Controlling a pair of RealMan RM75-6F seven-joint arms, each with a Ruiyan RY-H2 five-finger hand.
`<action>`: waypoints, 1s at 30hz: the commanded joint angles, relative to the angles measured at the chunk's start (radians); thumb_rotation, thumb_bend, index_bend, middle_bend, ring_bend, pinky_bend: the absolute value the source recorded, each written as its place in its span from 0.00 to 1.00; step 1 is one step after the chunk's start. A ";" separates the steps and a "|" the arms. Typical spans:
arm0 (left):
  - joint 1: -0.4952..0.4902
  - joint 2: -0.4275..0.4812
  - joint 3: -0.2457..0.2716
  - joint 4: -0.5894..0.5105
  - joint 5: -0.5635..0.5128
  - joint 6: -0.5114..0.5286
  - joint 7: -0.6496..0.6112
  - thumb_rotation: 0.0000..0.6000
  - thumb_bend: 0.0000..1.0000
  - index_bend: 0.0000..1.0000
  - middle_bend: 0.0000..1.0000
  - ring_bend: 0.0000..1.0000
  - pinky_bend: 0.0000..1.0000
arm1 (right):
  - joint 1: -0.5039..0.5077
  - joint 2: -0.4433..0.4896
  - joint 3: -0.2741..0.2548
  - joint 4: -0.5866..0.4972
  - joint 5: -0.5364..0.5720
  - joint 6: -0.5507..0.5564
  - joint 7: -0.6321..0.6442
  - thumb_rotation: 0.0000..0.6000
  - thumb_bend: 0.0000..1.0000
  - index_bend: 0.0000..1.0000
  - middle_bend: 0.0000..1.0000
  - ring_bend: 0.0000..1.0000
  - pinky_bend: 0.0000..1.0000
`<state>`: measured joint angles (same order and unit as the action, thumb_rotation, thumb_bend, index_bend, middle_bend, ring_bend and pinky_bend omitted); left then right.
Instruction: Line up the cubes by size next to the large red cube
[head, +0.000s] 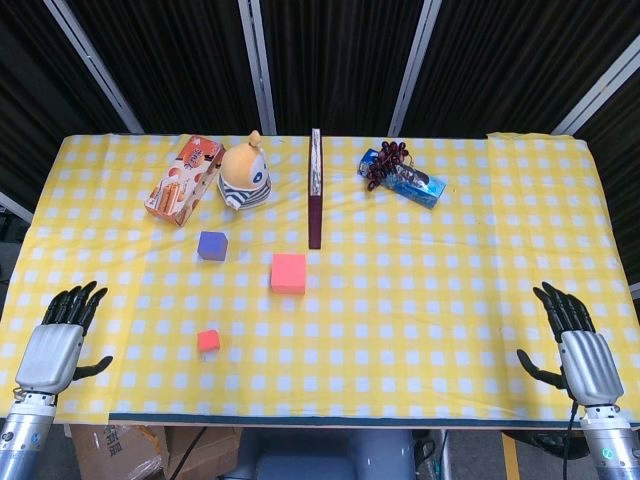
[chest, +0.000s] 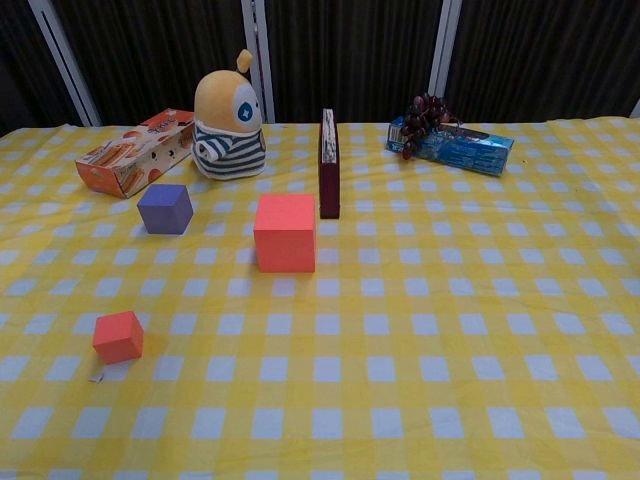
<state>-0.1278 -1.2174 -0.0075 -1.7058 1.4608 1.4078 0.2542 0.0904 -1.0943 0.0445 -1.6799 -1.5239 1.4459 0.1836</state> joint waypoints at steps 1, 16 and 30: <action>0.000 0.000 0.001 0.000 0.001 0.000 0.001 1.00 0.18 0.00 0.00 0.00 0.01 | -0.001 0.001 -0.001 0.000 -0.001 0.002 0.000 1.00 0.36 0.00 0.00 0.00 0.01; -0.038 0.016 -0.020 -0.025 -0.047 -0.069 0.026 1.00 0.14 0.00 0.00 0.00 0.03 | -0.003 0.000 -0.001 -0.002 -0.003 0.005 -0.001 1.00 0.36 0.00 0.00 0.00 0.01; -0.383 -0.082 -0.271 0.026 -0.443 -0.392 0.313 1.00 0.16 0.14 0.00 0.00 0.08 | 0.002 0.005 0.000 -0.006 0.008 -0.011 0.026 1.00 0.36 0.00 0.00 0.00 0.01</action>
<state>-0.4318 -1.2550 -0.2233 -1.7218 1.1045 1.0835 0.4951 0.0919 -1.0900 0.0440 -1.6851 -1.5179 1.4361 0.2080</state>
